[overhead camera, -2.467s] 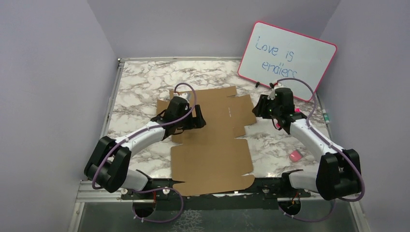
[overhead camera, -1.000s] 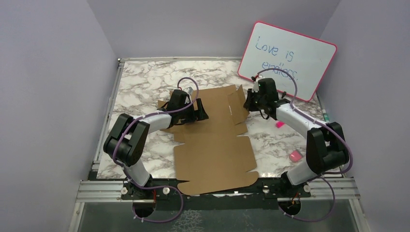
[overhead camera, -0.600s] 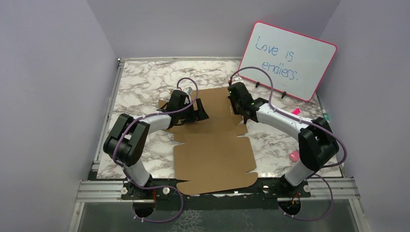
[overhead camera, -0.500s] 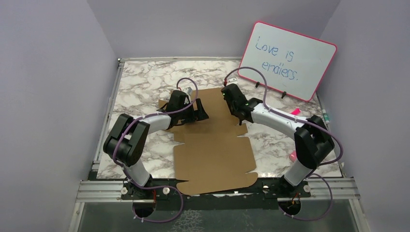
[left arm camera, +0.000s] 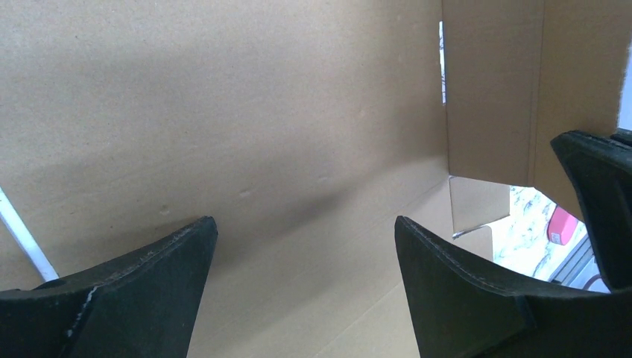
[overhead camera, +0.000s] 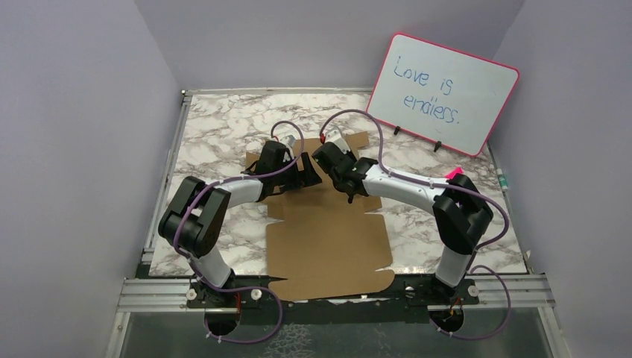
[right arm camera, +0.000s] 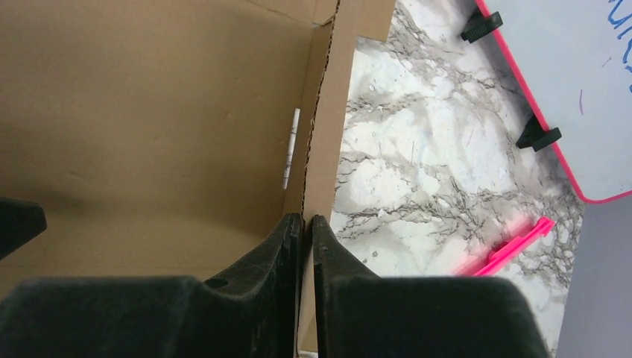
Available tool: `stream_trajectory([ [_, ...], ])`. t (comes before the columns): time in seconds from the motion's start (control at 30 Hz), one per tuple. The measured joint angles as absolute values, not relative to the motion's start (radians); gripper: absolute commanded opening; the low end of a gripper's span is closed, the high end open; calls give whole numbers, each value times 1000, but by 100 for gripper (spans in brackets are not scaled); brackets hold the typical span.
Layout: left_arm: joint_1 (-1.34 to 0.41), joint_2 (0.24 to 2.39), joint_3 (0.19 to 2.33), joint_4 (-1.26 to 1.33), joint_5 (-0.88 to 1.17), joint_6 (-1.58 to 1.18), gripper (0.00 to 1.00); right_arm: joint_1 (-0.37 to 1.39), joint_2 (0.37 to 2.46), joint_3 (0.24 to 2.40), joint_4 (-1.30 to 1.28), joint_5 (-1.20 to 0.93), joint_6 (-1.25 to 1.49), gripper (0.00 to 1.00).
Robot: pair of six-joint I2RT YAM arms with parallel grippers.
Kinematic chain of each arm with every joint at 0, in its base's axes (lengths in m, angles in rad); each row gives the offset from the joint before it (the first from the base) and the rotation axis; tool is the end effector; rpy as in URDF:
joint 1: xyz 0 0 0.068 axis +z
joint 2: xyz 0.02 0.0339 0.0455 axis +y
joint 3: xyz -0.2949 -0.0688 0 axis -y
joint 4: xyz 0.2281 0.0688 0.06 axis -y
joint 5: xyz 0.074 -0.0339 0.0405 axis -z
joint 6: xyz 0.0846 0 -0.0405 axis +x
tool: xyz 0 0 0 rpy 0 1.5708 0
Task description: Fold the paper box
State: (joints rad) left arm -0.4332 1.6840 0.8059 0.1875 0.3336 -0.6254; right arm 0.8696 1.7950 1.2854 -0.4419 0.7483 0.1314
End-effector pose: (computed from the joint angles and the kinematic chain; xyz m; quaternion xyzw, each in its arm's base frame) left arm 0.3186 -0.1779 0.1712 -0.0152 0.8948 -0.3418 0.2868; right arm 0.2974 0.2631 0.2314 -0.2160 0.8670 -0.1693 0.4159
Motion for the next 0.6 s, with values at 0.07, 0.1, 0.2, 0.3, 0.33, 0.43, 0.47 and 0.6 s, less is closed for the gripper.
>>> stream_trajectory([
  [0.07, -433, 1681, 802, 191, 334, -628, 90, 871, 1795, 1285, -445, 748, 134, 19],
  [0.1, -434, 1679, 801, 190, 335, -628, 91, 870, 1795, 1284, -445, 748, 134, 21],
  [0.2, -434, 1673, 798, 183, 336, -628, 90, 870, 1785, 1261, -440, 747, 133, 22],
  [0.3, -434, 1655, 794, 151, 336, -627, 90, 844, 1755, 1225, -437, 706, 133, 27],
  [0.33, -434, 1652, 794, 144, 336, -627, 91, 831, 1742, 1215, -435, 683, 134, 29],
  [0.43, -434, 1635, 794, 107, 335, -623, 91, 757, 1689, 1178, -421, 582, 141, 34],
  [0.47, -434, 1628, 794, 93, 333, -620, 92, 730, 1673, 1169, -414, 546, 142, 36],
  [0.6, -434, 1606, 808, 33, 324, -600, 93, 623, 1632, 1162, -377, 390, 142, 44],
])
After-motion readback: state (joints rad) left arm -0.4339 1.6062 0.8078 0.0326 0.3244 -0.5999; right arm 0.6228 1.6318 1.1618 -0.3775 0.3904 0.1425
